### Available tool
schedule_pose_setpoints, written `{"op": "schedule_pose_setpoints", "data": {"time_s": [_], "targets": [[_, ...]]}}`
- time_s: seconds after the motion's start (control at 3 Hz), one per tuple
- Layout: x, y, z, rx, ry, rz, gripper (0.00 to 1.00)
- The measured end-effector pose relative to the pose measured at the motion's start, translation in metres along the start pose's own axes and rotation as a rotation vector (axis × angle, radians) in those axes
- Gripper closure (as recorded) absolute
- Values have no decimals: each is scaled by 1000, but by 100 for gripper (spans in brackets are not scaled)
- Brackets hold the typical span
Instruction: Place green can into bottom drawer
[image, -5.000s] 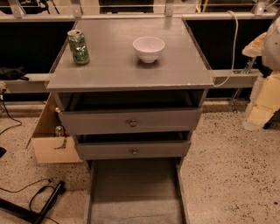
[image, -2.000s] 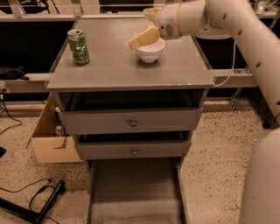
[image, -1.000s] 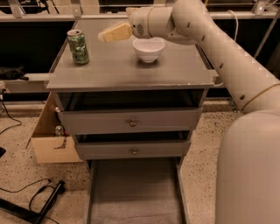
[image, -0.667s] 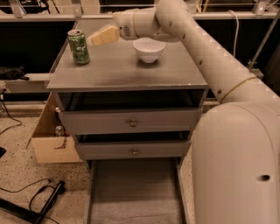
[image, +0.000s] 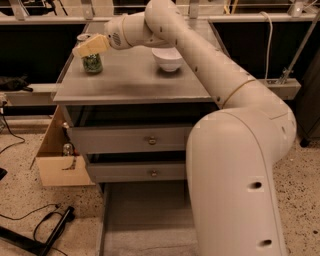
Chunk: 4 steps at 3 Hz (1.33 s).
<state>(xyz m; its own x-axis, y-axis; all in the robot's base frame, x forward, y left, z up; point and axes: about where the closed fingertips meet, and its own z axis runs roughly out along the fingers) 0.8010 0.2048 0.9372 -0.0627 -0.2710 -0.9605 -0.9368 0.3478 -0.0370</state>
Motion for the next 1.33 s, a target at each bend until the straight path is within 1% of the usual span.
{"op": "schedule_pose_setpoints", "data": {"time_s": [0.33,0.67,1.0,1.33], "targets": [[2,2,28,7,-9,35,0],[13,-8,53,40,-16,49,3],[32,-20,68,60,-23,23,26],[33,-20,68,60,-22,22,50]]}}
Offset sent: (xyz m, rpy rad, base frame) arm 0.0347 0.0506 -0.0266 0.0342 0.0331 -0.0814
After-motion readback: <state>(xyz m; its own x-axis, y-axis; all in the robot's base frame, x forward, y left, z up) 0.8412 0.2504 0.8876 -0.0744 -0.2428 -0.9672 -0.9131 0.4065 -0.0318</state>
